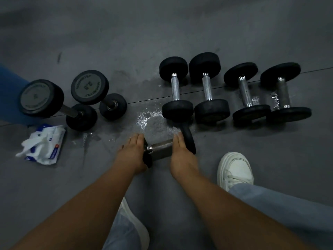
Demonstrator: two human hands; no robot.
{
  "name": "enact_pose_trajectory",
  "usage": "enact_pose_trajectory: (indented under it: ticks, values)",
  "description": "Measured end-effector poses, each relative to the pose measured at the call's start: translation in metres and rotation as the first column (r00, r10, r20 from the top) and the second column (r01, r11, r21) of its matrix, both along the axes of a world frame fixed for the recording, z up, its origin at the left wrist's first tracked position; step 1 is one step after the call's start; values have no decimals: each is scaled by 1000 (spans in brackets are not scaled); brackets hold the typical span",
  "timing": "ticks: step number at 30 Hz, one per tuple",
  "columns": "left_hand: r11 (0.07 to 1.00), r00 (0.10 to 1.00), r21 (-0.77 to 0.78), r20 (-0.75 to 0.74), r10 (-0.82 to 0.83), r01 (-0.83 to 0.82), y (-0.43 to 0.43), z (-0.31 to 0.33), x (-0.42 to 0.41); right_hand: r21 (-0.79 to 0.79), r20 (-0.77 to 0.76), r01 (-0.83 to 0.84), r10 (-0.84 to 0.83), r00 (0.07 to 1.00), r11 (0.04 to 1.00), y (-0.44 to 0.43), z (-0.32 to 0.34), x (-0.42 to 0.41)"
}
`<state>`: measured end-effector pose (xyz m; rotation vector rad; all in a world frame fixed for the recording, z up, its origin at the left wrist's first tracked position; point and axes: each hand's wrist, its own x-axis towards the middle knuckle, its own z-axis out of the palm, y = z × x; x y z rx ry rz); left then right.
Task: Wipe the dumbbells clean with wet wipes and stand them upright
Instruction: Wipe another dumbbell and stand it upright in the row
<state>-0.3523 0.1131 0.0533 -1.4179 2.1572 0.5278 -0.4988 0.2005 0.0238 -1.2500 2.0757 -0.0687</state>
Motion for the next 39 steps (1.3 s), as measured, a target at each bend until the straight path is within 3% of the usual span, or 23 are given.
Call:
enact_pose_trajectory:
  ticks: [3, 7, 9, 10, 11, 12, 13, 14, 15, 16, 17, 30, 36, 39]
  values:
    - [1000, 1000, 8, 4, 12, -12, 3, 0, 0, -54, 8, -72, 72, 997, 996, 18, -5, 9]
    - [999, 999, 13, -39, 32, -31, -3, -6, 1, -80, 33, 46, -43, 999, 996, -9, -11, -2]
    - [997, 995, 50, -79, 68, -64, -5, -9, 3, -173, 142, 165, -141, 980, 971, 0, -13, 9]
    - [995, 991, 63, -108, 83, -77, -7, -10, 5, -217, 281, 292, -227, 932, 931, 9, -18, 19]
    - [994, 987, 73, -133, 92, -82, -9, -12, 6, -194, 464, 510, -380, 800, 838, 19, -21, 32]
    - [993, 985, 82, -144, 91, -80, -12, -13, 7, -30, 630, 758, -576, 520, 651, 23, -24, 42]
    - [994, 987, 88, -140, 83, -72, -14, -14, 7, 253, 707, 886, -699, 106, 390, 19, -26, 44]
    - [994, 989, 88, -132, 74, -62, -17, -14, 7, 543, 659, 826, -687, -306, 154, 11, -29, 42]
    - [995, 989, 84, -133, 68, -58, -17, -15, 8, 732, 565, 681, -568, -598, 11, 2, -35, 36]
    - [995, 987, 77, -145, 68, -58, -16, -16, 9, 823, 485, 563, -426, -764, -71, -7, -41, 27]
    - [996, 984, 68, -162, 72, -62, -13, -16, 10, 858, 446, 501, -322, -835, -110, -16, -43, 17]
    - [996, 980, -14, -179, 82, -86, 3, -22, 11, 867, 384, 434, -225, -895, -244, -31, -27, 2]
    - [996, 978, 4, -186, 93, -94, -1, -20, 9, 840, 432, 528, -438, -788, -121, -32, -29, 8]
    - [996, 982, 29, -164, 93, -90, -1, -18, 8, 853, 451, 516, -389, -803, -75, -35, -22, 10]
